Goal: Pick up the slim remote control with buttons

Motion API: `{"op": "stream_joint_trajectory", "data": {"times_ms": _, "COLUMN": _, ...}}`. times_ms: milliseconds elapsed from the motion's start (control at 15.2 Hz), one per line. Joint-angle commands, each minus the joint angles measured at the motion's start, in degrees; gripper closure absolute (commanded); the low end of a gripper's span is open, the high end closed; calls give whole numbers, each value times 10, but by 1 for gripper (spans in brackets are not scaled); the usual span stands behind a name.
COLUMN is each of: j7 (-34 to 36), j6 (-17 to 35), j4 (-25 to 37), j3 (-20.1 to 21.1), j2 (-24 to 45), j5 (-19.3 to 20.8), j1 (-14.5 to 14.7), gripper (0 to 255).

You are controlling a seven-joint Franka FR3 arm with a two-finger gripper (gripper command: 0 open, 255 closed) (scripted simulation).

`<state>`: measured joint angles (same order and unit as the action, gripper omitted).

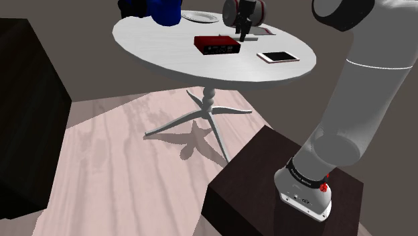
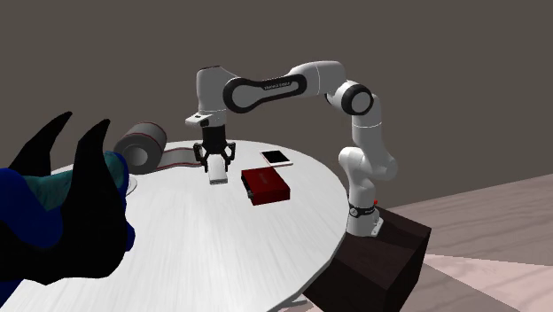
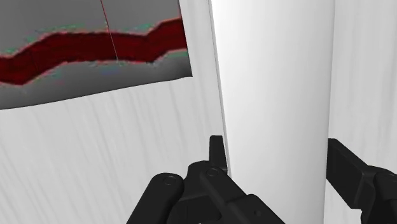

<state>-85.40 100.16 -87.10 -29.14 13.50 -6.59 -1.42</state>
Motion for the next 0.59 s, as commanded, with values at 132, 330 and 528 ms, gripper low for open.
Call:
{"op": "stream_joint_trajectory", "data": {"times_ms": 132, "j7": -1, "j6": -7, "j4": 9, "j3": 0, "j2": 3, "j5": -1, "j1": -2, "gripper": 255}}
{"op": "stream_joint_trajectory", "data": {"times_ms": 330, "j7": -1, "j6": -32, "j4": 36, "j3": -1, "j2": 6, "j5": -2, "j1": -4, "gripper": 255}}
{"op": "stream_joint_trajectory", "data": {"times_ms": 528, "j7": -2, "j6": -57, "j4": 65, "j3": -2, "j2": 10, "j5": -5, "j1": -8, "gripper": 255}}
